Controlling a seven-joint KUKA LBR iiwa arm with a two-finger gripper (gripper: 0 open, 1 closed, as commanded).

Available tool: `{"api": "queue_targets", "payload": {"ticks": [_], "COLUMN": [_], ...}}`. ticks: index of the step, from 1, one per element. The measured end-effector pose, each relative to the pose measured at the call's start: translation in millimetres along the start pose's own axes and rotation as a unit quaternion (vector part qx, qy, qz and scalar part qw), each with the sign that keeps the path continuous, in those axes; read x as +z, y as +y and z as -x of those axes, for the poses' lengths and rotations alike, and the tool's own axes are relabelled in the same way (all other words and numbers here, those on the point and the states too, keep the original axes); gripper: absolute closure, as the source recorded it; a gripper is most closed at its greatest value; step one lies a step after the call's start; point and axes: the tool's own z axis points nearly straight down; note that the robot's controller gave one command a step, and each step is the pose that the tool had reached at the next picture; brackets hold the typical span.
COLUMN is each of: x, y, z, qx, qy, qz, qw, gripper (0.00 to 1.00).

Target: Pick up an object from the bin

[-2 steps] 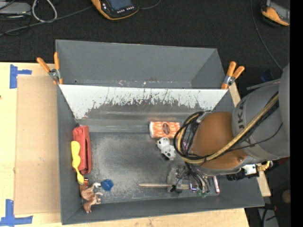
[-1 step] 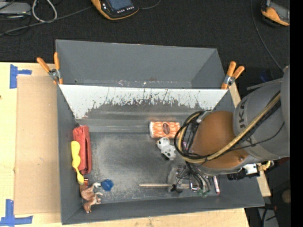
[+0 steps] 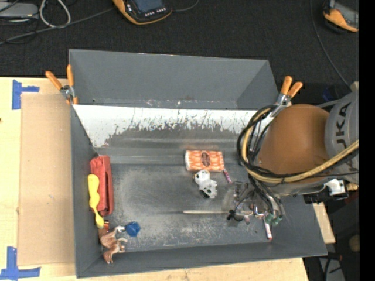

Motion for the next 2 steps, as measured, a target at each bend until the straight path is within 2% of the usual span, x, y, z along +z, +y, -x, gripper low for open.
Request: {"api": "queue_targets", "payload": {"ticks": [1, 2], "x": [37, -57], "y": [0, 1], "z": [-1.2, 1.7], "qx": [0.001, -0.002], "qy": [0.0016, -0.0067], "qz": [0.0, 0.001], "qw": [1.0, 1.0], "gripper": [1.0, 1.0]}}
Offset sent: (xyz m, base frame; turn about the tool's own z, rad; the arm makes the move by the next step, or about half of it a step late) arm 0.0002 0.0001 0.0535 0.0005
